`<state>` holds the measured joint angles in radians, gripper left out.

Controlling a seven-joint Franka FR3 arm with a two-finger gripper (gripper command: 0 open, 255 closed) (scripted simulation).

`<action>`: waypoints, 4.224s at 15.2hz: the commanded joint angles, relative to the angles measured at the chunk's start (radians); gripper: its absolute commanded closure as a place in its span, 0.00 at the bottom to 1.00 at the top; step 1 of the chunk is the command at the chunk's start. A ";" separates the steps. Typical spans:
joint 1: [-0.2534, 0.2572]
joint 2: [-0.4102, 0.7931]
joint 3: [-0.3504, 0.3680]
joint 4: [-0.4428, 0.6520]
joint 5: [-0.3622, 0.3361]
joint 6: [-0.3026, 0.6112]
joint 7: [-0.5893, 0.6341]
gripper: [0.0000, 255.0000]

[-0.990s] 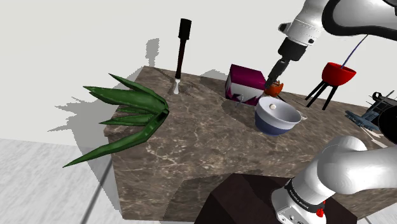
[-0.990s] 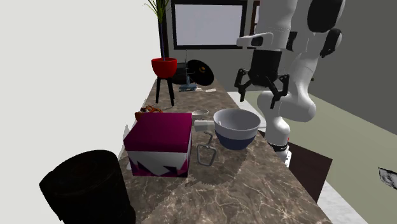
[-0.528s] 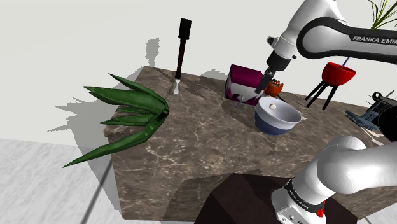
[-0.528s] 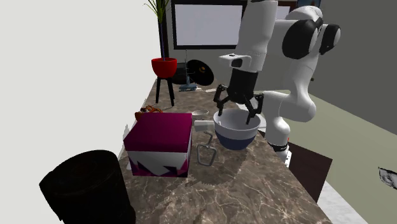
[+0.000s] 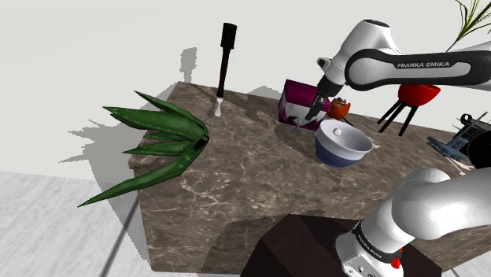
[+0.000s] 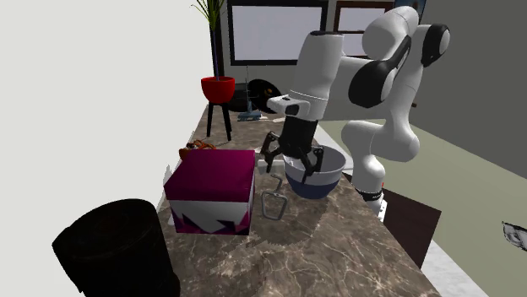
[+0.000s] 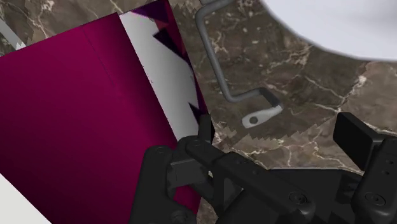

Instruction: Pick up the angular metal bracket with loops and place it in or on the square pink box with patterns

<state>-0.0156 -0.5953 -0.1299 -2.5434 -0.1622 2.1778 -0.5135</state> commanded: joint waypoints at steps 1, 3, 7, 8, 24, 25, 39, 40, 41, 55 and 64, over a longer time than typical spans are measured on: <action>-0.001 0.018 -0.004 -0.016 -0.003 0.036 0.000 0.00; -0.002 0.034 -0.007 -0.031 -0.006 0.067 0.000 0.00; -0.003 0.048 -0.010 -0.042 -0.008 0.092 0.001 0.00; -0.003 0.048 -0.010 -0.041 -0.008 0.092 0.001 0.00; 0.002 0.112 0.033 0.059 -0.028 -0.030 0.026 0.00; 0.007 0.185 0.072 0.163 -0.047 -0.149 0.046 0.00; -0.001 0.233 0.063 0.109 -0.065 -0.057 0.054 0.00; -0.001 0.233 0.063 0.109 -0.065 -0.057 0.054 0.00; -0.001 0.232 0.063 0.109 -0.065 -0.058 0.054 0.00; 0.002 0.214 0.065 0.148 -0.058 -0.114 0.044 1.00; 0.005 0.188 0.069 0.247 -0.046 -0.238 0.023 1.00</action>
<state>-0.0105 -0.4038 -0.0608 -2.3063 -0.2091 1.9534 -0.4876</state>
